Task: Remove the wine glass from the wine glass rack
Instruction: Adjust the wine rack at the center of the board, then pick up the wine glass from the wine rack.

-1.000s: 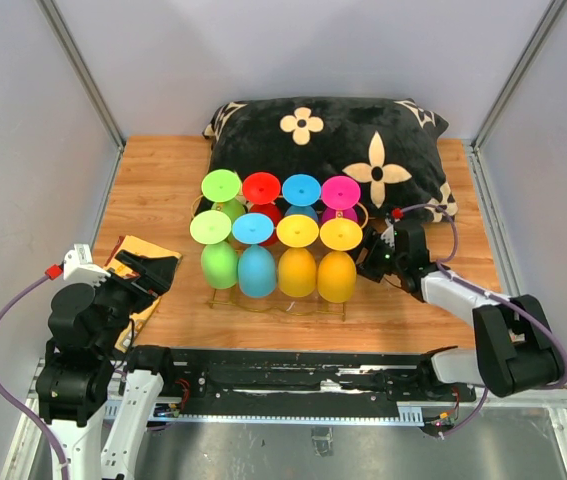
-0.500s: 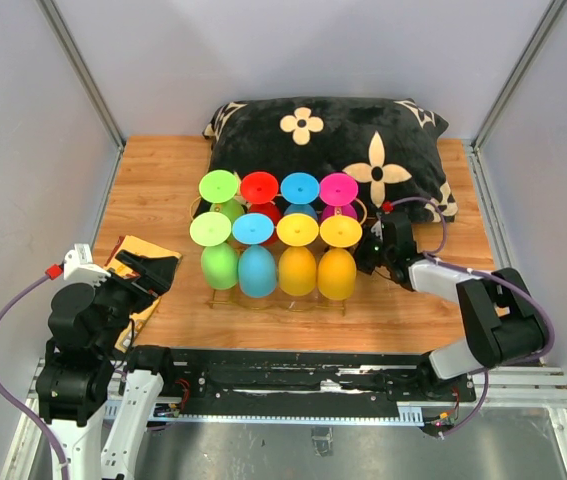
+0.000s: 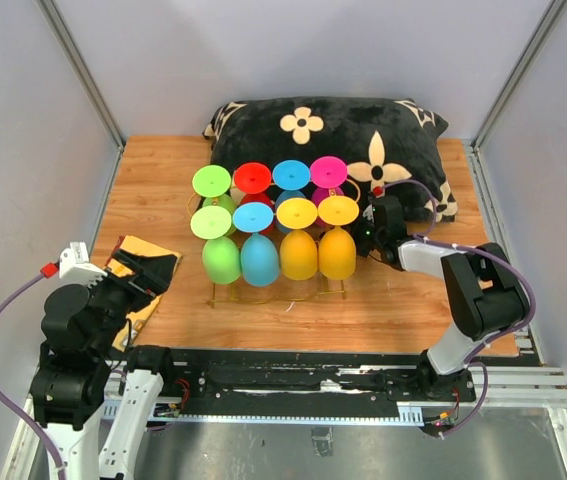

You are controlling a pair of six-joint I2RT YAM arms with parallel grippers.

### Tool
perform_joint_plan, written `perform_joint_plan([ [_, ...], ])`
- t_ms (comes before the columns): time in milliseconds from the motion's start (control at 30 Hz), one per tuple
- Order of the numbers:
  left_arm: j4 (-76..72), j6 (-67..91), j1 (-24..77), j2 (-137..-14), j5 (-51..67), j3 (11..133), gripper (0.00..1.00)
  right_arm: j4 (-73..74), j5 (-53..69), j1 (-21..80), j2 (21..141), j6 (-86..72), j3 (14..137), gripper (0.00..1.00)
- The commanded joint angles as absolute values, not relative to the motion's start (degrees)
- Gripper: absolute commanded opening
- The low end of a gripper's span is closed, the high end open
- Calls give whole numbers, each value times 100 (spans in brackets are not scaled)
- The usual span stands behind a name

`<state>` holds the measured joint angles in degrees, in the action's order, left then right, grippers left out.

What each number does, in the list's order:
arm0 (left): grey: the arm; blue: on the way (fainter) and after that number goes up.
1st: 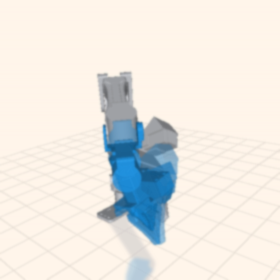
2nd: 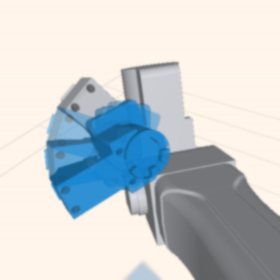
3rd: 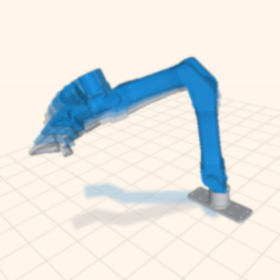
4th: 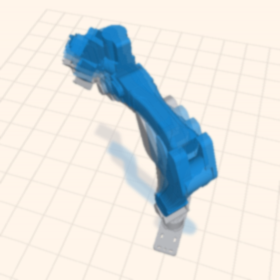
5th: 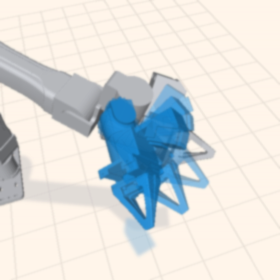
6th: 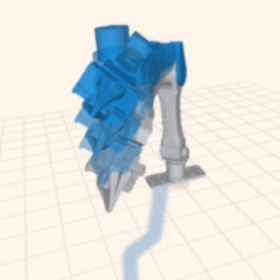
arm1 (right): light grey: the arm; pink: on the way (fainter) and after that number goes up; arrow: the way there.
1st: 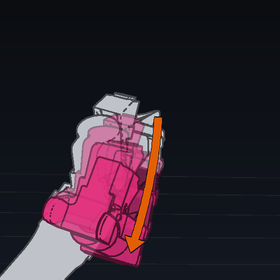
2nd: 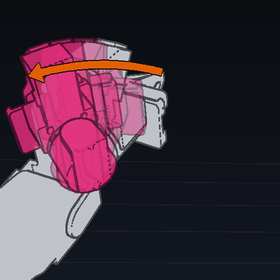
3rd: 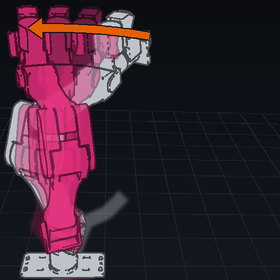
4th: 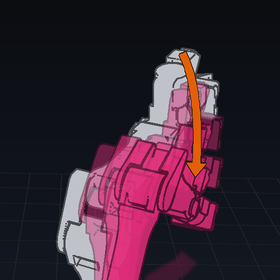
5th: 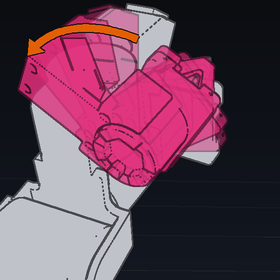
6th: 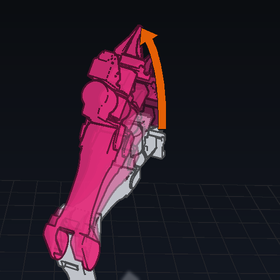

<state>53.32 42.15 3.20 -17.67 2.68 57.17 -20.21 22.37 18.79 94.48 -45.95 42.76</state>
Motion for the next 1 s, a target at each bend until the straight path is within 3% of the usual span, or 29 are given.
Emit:
perform_joint_plan([
  [0,5218,4040,352,-1850,472,5858,100,-1475,1817,1890,9123,-4080,4423,77],
  [300,5050,3760,352,-2118,792,6176,100,109,760,1588,7622,-3692,3904,84],
  [467,4638,3820,352,-2109,998,6456,100,2340,-112,1418,5845,-3532,4094,96],
  [567,4486,3761,352,-2268,1156,6695,100,3033,-595,1408,4703,-3582,4291,98],
  [733,4713,3450,352,-3069,1411,7450,100,3729,39,1409,3436,-4078,5270,93],
  [967,4518,3413,352,-3550,2119,7993,100,4151,2153,1410,3812,-5085,7028,87],
])
